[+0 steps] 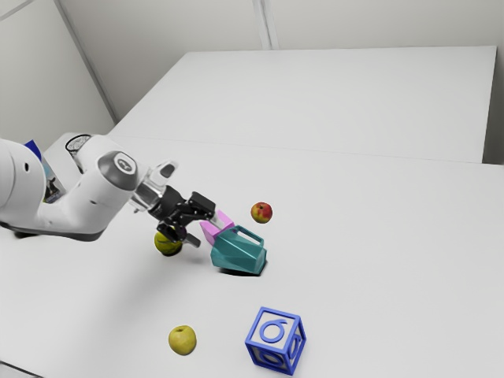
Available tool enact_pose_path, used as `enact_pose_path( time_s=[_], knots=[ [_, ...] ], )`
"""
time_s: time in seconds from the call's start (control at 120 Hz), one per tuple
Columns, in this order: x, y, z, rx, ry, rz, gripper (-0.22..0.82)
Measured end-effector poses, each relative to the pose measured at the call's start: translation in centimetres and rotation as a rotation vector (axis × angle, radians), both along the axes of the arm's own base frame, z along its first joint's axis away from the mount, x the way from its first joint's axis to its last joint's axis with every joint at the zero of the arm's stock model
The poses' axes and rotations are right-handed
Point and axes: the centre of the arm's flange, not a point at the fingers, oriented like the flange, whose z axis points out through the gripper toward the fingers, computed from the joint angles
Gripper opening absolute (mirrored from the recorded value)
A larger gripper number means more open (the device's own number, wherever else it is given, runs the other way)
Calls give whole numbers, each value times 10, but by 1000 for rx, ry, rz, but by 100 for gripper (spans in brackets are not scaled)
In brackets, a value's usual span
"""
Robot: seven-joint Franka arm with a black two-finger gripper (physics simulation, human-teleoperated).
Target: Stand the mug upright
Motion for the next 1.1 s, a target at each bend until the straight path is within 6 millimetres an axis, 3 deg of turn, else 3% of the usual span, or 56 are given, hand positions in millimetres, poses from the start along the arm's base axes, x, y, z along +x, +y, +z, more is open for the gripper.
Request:
enact_pose_path(
  time_s=[0.242,0.742,0.775,0.95,1.1],
  knots=[
    [3,-13,-3,-44,-20,7,60],
    [2,-23,-28,-130,2,29,60],
    [2,-24,-29,-133,3,28,57],
    [3,-24,-25,-137,-19,10,12],
    [5,-28,-18,-132,-49,-22,-4]
  ],
)
